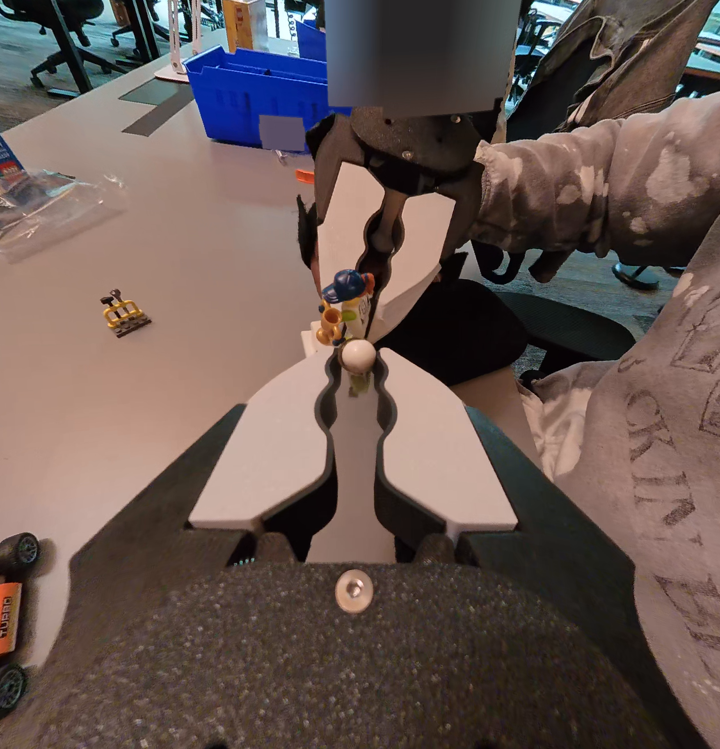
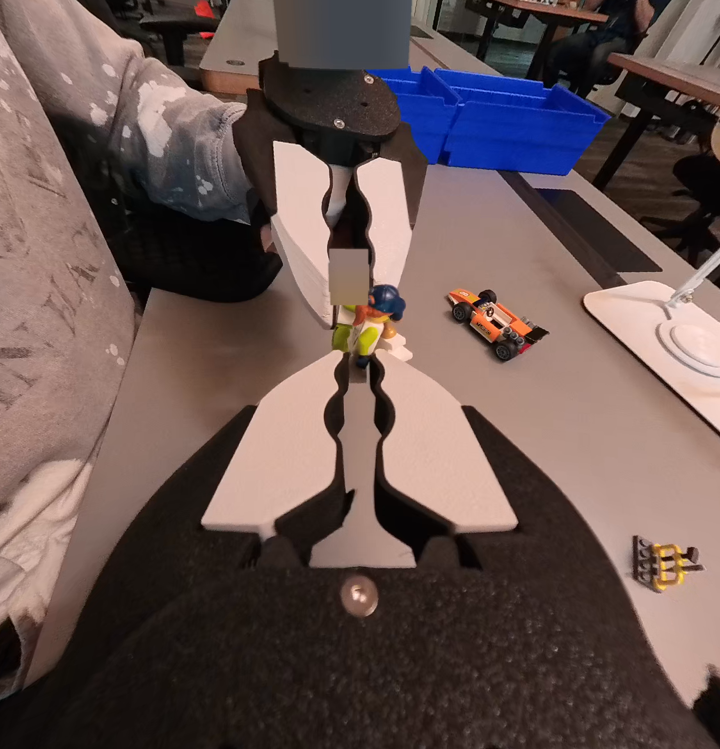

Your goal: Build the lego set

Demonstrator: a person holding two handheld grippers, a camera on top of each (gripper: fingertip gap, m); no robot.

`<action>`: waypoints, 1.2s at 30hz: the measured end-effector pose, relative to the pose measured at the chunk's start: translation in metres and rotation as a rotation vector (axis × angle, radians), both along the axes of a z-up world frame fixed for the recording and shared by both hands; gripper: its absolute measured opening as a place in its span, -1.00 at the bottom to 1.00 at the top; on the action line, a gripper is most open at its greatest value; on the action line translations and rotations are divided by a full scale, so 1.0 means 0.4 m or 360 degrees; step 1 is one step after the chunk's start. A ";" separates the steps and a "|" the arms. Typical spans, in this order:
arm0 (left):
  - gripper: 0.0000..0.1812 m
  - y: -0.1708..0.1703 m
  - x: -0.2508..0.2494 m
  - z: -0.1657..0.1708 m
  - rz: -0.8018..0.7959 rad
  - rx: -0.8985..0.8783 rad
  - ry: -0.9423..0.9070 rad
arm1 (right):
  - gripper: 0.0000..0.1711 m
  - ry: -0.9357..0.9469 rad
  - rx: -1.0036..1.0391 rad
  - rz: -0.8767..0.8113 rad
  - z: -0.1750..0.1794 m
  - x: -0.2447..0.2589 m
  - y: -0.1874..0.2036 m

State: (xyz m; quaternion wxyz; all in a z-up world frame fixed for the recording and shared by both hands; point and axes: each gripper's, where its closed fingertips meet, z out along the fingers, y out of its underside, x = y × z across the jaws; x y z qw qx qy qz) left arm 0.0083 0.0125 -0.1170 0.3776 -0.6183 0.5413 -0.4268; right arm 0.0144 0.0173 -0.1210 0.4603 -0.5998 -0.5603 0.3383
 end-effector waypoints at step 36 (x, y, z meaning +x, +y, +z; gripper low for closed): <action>-0.83 0.064 -0.005 -0.013 0.0224 0.0268 0.0064 | -0.64 0.0023 0.0119 -0.0013 0.005 -0.028 0.045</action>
